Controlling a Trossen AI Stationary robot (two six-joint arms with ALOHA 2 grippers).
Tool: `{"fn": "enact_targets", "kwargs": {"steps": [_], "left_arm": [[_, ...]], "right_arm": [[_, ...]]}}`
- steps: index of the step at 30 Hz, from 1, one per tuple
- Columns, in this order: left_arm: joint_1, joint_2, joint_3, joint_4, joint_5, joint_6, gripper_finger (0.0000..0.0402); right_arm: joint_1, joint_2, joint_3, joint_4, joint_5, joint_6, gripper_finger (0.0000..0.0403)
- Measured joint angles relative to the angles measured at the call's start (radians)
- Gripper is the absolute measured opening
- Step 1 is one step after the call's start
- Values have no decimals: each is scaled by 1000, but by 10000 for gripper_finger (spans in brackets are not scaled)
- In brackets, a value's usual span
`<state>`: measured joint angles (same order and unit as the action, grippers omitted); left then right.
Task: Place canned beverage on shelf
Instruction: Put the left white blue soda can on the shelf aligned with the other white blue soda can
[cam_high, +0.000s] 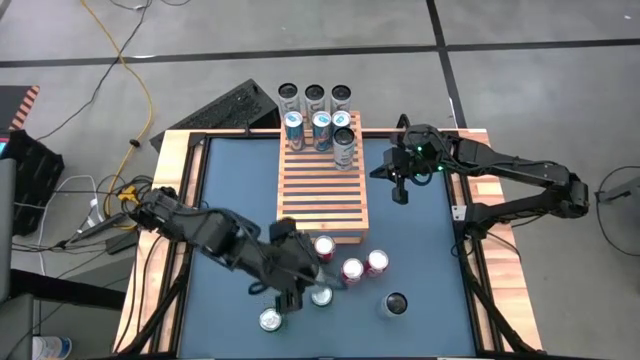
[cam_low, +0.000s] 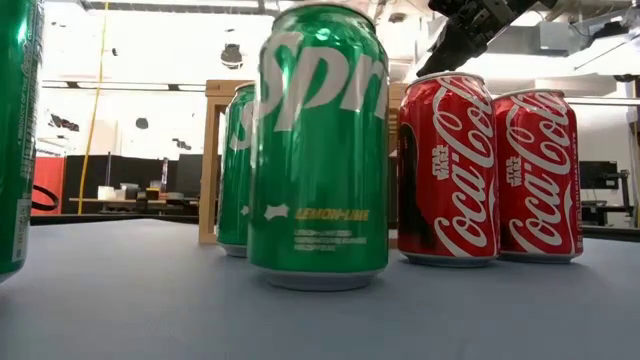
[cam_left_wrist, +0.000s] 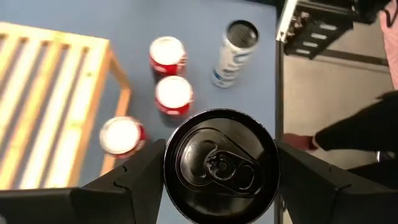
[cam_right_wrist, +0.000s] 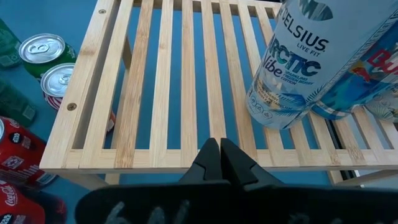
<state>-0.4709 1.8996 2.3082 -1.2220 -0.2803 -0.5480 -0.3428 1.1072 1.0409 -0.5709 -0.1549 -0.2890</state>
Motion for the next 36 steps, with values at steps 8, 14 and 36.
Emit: {"fn": "enact_targets", "kwargs": {"steps": [8, 14, 36], "left_arm": [[149, -36, 37, -198, -43, -3, 240], [261, -62, 37, -197, -21, 162, 240], [710, -67, 35, -106, 129, 727, 240]], "right_arm": [[0, 0, 0, 2, 8, 1, 0], [0, 0, 0, 2, 57, 3, 0], [0, 0, 0, 6, 81, 29, 0]]}}
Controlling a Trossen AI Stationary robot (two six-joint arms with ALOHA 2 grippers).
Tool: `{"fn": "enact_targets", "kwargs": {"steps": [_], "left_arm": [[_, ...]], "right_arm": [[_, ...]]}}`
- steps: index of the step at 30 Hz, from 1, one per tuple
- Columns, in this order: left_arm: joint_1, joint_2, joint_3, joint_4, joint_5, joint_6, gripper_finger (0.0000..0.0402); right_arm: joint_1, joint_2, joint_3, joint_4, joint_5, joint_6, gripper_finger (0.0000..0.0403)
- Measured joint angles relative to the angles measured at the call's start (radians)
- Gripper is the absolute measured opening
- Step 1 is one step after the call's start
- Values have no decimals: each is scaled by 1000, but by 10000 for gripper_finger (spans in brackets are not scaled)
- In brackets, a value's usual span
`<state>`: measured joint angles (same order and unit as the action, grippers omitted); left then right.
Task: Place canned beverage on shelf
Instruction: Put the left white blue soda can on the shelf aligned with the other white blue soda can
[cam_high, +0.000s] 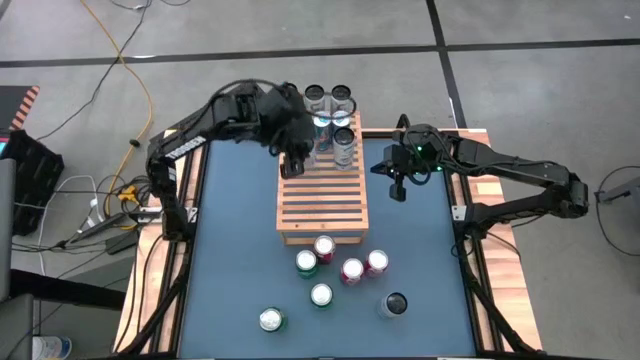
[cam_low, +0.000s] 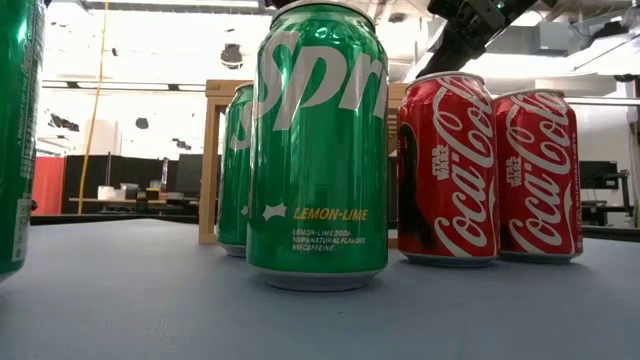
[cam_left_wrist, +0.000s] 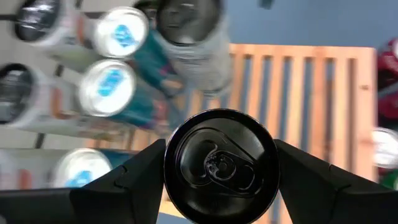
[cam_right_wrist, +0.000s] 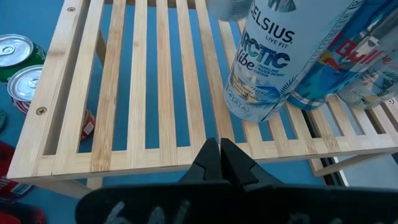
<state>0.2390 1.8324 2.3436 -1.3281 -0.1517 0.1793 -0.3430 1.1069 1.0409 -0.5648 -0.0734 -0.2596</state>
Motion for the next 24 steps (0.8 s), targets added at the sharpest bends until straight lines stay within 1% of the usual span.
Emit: {"fn": "enact_targets", "kwargs": {"steps": [2, 4, 8, 12, 14, 16, 21, 24], "left_arm": [[22, 0, 0, 17, 5, 33, 240], [39, 0, 0, 39, 35, 59, 240], [68, 0, 0, 47, 144, 81, 240], [75, 0, -19, 57, 149, 133, 240], [83, 2, -24, 61, 169, 135, 240], [94, 2, -25, 62, 202, 127, 240], [106, 24, -24, 64, 195, 85, 240], [106, 35, -23, 75, 225, 67, 240]], "right_arm": [[0, 0, 0, 0, 0, 0, 0], [0, 0, 0, 0, 0, 0, 0], [0, 0, 0, 0, 0, -1, 0], [0, 0, 0, 0, 0, -3, 0], [0, 0, 0, 0, 0, -3, 0], [0, 0, 0, 0, 0, -5, 0], [0, 0, 0, 0, 0, -8, 0], [0, 0, 0, -1, 0, -10, 0]]}}
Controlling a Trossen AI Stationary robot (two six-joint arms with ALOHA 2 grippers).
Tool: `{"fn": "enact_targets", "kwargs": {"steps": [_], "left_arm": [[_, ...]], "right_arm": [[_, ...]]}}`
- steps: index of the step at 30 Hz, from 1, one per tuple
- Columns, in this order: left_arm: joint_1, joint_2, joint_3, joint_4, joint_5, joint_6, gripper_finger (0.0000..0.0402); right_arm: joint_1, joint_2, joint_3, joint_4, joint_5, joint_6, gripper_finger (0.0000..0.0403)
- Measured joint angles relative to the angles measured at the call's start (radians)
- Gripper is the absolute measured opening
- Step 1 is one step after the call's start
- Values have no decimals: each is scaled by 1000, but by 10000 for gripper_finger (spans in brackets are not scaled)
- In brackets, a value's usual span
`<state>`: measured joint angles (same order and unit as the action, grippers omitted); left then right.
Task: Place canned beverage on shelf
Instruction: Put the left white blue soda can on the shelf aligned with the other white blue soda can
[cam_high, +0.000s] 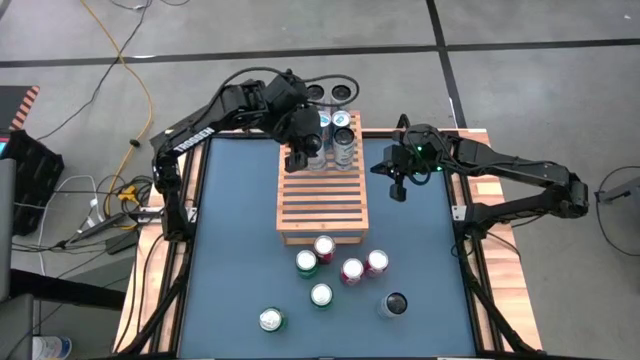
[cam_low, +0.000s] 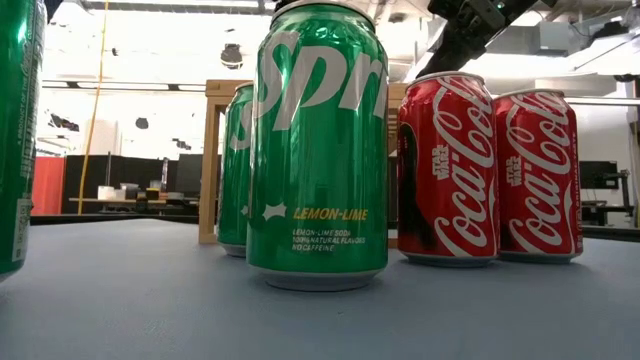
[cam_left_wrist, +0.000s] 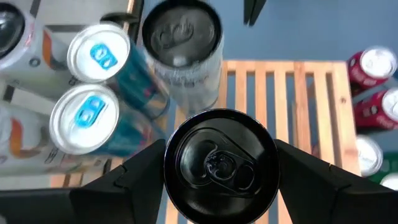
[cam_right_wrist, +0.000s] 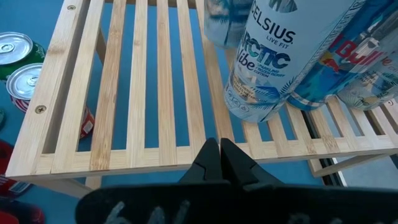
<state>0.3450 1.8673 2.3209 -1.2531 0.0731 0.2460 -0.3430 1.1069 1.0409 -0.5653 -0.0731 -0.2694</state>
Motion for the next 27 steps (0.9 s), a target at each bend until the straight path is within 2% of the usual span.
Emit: {"fn": "enact_targets", "kwargs": {"steps": [27], "left_arm": [[15, 32, 0, 32, 2, -9, 240]], "right_arm": [[-29, 0, 0, -3, -1, -1, 0]]}}
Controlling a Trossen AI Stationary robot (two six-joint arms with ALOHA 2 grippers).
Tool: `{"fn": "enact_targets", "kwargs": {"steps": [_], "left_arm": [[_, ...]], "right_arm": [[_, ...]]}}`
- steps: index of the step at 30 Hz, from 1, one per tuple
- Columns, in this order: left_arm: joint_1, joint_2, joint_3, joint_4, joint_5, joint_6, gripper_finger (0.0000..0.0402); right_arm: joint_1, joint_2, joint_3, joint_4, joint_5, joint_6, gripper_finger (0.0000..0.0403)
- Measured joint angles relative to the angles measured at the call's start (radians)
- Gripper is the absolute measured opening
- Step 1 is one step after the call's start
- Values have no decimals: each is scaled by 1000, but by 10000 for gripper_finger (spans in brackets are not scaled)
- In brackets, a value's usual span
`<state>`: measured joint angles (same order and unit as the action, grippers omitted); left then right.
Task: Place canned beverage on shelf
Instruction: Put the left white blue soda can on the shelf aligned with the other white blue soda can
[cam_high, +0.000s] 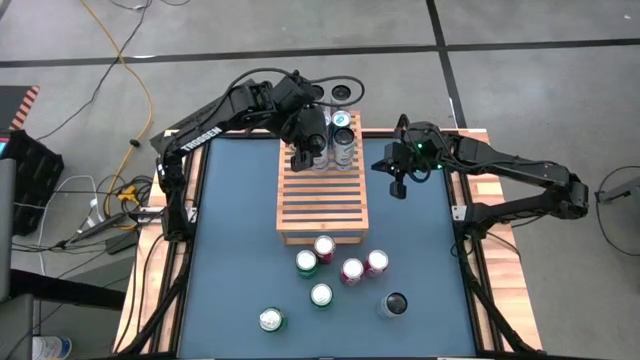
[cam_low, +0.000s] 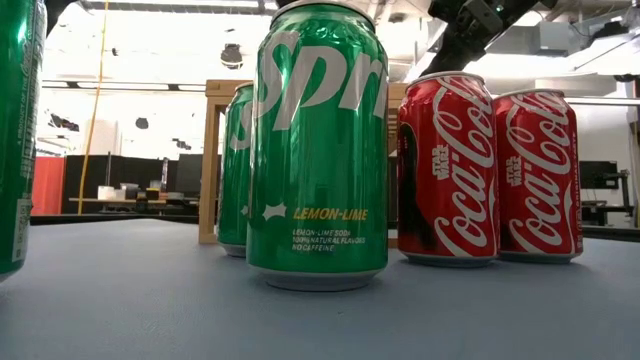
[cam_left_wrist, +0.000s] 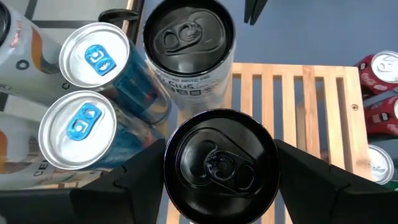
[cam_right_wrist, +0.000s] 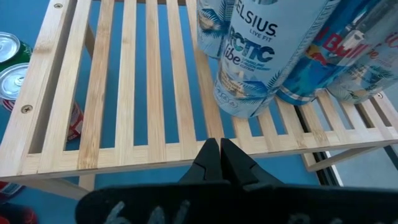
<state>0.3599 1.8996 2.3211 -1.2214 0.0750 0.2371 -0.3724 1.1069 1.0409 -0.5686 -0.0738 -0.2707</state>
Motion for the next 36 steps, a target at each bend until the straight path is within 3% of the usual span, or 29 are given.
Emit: {"fn": "enact_targets", "kwargs": {"steps": [8, 36], "left_arm": [[0, 0, 0, 8, -29, 14, 268], [0, 0, 0, 10, -56, 45, 273]], "right_arm": [[-4, 0, 0, 0, -1, 0, 0], [-4, 0, 0, 0, -3, 0, 0]]}}
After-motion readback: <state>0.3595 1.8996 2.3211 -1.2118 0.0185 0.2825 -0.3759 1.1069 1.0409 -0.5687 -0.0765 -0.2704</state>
